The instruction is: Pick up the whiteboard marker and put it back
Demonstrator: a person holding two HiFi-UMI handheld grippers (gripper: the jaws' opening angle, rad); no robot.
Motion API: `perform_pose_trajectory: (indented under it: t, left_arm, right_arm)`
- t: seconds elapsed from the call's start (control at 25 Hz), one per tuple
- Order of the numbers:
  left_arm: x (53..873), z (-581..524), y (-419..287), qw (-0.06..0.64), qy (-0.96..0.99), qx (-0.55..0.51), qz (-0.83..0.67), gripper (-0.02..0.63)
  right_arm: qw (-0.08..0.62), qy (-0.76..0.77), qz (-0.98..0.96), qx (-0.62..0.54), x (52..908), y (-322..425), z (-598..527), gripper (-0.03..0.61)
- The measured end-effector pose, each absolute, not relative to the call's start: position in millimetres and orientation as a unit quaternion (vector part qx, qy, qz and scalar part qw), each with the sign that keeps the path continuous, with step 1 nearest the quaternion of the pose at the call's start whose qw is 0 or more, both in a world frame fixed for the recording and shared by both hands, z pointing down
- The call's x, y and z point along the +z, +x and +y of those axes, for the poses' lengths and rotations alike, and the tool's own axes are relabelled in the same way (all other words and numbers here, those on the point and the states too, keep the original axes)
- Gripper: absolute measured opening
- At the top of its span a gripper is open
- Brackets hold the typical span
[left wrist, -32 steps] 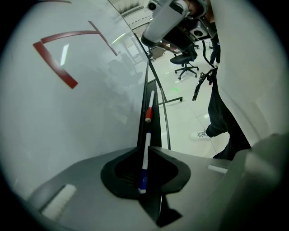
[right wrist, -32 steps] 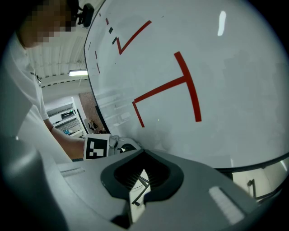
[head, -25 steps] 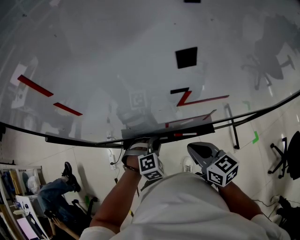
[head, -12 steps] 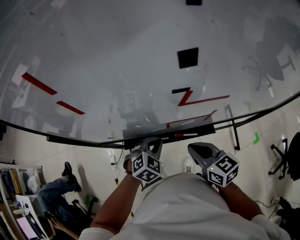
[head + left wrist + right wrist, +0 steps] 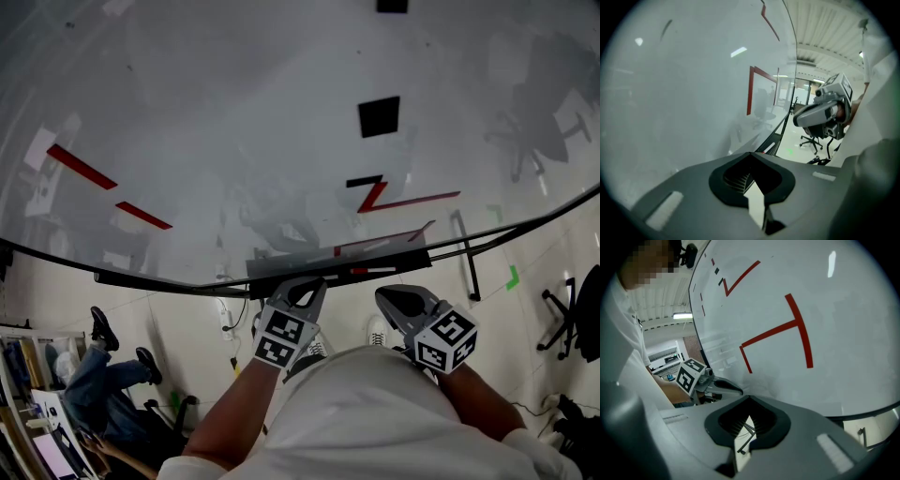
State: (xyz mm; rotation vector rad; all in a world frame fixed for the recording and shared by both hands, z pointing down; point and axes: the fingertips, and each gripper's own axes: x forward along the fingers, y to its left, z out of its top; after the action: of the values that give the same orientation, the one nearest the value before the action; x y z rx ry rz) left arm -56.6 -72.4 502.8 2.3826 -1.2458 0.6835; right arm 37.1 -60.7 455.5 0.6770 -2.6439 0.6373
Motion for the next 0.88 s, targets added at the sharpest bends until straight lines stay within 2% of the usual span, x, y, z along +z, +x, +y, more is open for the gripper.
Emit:
perform_pose_trajectory:
  t: [0.16, 0.32, 0.88]
  left_arm:
    - [488.6, -68.0, -56.3, 0.249, 0.841, 0.169, -0.451, 0.017]
    - [475.7, -61.3, -50.4, 0.283, 0.845, 0.116, -0.439, 0.017]
    - [442.6, -41.1, -58.0, 0.271, 0.844, 0.071, -0.458, 0.017]
  right_arm:
    - [0.165, 0.241, -0.928, 0.233, 456.0, 38.7, -61.8, 0.002]
    - [0.163, 0.241, -0.928, 0.234, 455.8, 38.9, -62.6, 0.002]
    - [0.143, 0.242, -0.933, 0.225, 440.7, 37.9, -64.1, 0.002]
